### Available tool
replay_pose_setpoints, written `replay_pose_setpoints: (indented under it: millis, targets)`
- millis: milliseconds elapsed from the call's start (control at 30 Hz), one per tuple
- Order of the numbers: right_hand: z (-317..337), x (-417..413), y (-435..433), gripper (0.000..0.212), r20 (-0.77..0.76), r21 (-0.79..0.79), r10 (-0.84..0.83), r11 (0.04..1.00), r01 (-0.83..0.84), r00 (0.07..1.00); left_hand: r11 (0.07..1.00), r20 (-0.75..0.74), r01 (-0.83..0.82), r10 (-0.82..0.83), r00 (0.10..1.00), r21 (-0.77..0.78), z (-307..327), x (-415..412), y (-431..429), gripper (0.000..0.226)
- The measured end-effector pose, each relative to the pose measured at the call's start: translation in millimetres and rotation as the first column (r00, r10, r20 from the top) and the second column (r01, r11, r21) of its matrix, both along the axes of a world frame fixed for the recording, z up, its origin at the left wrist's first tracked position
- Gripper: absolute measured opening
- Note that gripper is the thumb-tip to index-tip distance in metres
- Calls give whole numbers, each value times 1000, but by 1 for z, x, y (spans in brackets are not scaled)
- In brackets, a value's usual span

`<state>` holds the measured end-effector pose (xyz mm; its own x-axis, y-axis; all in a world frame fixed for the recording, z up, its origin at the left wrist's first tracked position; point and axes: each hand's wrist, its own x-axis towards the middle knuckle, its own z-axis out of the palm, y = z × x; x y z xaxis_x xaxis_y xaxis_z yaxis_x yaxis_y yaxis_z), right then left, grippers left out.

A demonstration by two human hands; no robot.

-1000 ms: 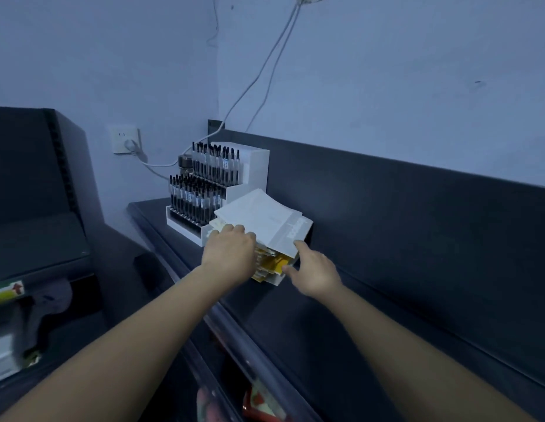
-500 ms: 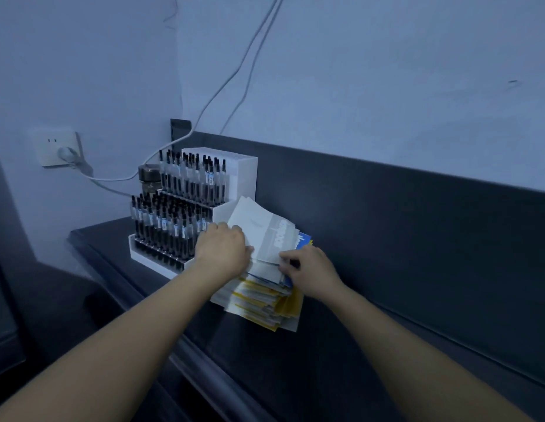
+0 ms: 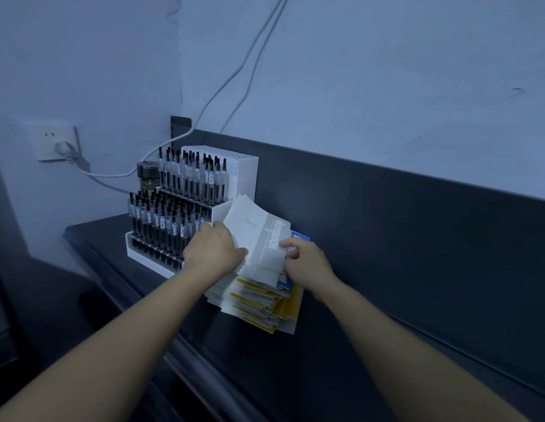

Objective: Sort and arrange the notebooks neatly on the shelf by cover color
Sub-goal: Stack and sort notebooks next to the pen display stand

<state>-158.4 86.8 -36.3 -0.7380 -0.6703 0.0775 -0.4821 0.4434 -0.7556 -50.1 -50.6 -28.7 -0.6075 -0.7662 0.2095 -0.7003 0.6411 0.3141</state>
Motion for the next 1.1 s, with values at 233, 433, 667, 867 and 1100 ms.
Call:
replay_pose_setpoints:
  millis: [233,433,667,867,1100]
  targets:
    - [-1,2,-8,45,344,-230,-59,962,145,937,990,-103,5,10,995,140,1,5,7,60]
    - [4,-1,-2,31,499,-276,-9,946,169,867,985,-191,-2,36,981,173,2,6,10,44]
    - [5,-2,10,18,568,-210,-36,960,187,822,901,-444,100,109,889,422,1,9,8,18]
    - [1,4,33,4,620,-177,-33,967,181,784,755,-587,213,267,765,621,6,8,38,8]
    - [-4,11,66,29,687,-233,-20,940,247,726,727,-616,252,286,734,639,-3,9,82,31]
